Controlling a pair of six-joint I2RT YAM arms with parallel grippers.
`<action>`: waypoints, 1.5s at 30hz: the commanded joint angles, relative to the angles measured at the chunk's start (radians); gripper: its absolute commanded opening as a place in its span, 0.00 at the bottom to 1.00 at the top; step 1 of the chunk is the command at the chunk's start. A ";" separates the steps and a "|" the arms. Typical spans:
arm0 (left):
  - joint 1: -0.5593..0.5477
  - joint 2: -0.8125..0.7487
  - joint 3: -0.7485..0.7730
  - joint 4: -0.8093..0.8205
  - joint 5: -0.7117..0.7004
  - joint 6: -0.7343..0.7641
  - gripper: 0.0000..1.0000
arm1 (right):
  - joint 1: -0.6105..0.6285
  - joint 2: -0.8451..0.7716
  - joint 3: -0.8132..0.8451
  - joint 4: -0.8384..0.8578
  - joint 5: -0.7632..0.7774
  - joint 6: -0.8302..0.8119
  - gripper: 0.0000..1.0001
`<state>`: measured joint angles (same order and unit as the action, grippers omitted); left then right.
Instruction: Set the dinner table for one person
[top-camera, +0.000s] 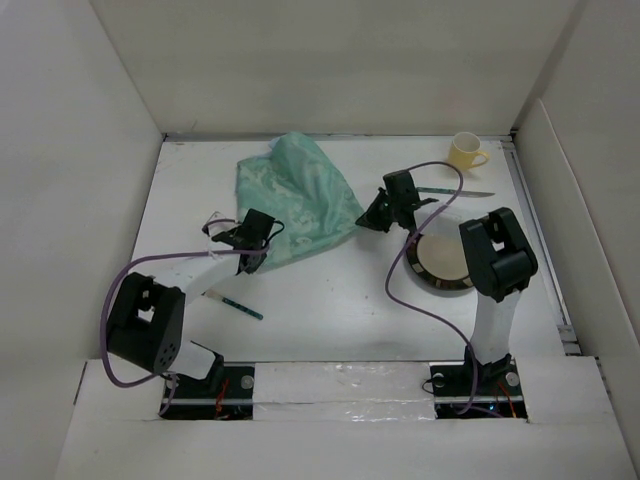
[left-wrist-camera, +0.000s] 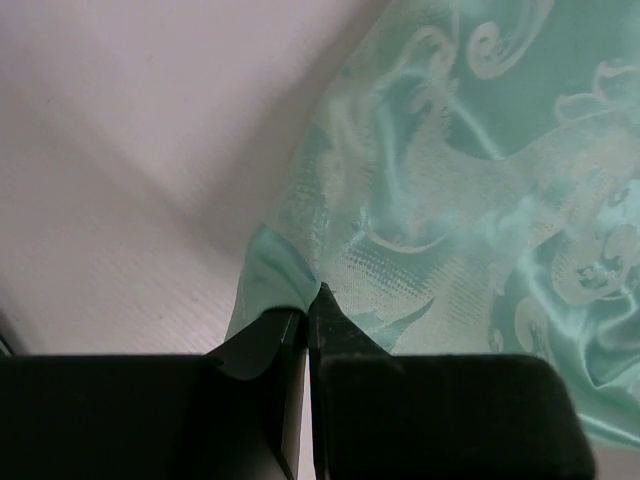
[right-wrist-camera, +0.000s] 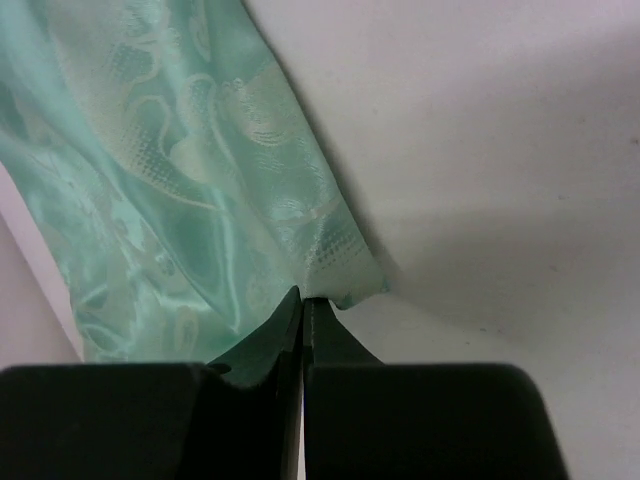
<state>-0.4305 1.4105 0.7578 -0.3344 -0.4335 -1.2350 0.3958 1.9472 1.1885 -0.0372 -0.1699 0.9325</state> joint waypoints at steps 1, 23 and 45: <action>0.018 0.019 0.136 -0.009 -0.095 0.096 0.00 | 0.015 -0.054 0.088 0.071 0.097 -0.050 0.00; 0.203 -0.212 0.370 0.210 -0.039 0.551 0.00 | 0.233 -0.339 0.238 -0.212 0.222 -0.629 0.00; 0.203 -0.239 -0.018 -0.115 0.044 0.495 0.65 | 0.236 -0.652 -0.289 -0.420 0.244 -0.442 0.71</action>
<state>-0.2279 1.1152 0.7284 -0.4137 -0.4107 -0.8093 0.6693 1.3579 0.9409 -0.4110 0.0433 0.4564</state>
